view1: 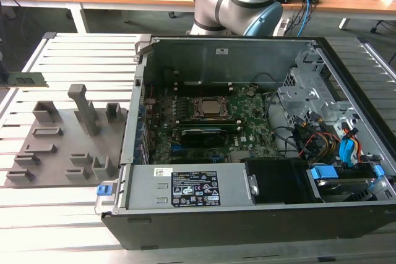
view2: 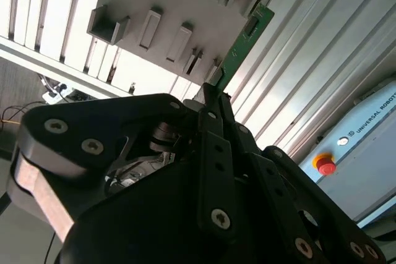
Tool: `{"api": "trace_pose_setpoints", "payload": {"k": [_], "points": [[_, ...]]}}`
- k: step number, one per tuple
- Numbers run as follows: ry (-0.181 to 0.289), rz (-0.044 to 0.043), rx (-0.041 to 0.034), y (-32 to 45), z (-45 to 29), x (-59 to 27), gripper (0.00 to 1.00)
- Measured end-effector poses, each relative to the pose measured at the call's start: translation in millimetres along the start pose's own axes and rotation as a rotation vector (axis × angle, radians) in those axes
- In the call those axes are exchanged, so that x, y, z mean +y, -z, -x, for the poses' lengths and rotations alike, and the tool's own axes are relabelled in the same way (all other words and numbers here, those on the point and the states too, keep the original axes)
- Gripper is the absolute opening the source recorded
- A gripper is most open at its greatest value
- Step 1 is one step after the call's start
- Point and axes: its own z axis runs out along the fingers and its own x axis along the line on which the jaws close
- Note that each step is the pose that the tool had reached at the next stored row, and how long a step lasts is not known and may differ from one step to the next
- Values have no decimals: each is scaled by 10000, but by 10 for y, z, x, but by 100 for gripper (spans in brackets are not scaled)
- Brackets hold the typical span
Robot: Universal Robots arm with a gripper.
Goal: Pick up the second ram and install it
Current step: 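Pick up the second ram and move it above second insertion slot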
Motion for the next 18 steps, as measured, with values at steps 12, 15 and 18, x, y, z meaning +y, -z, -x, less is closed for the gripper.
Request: {"api": "trace_pose_setpoints", "payload": {"k": [12, 15, 18], "points": [[0, 1, 10, 21, 19, -467, 14], [0, 1, 10, 29, 26, -646, 14], [-1, 1, 11, 35, 31, -758, 14]]}}
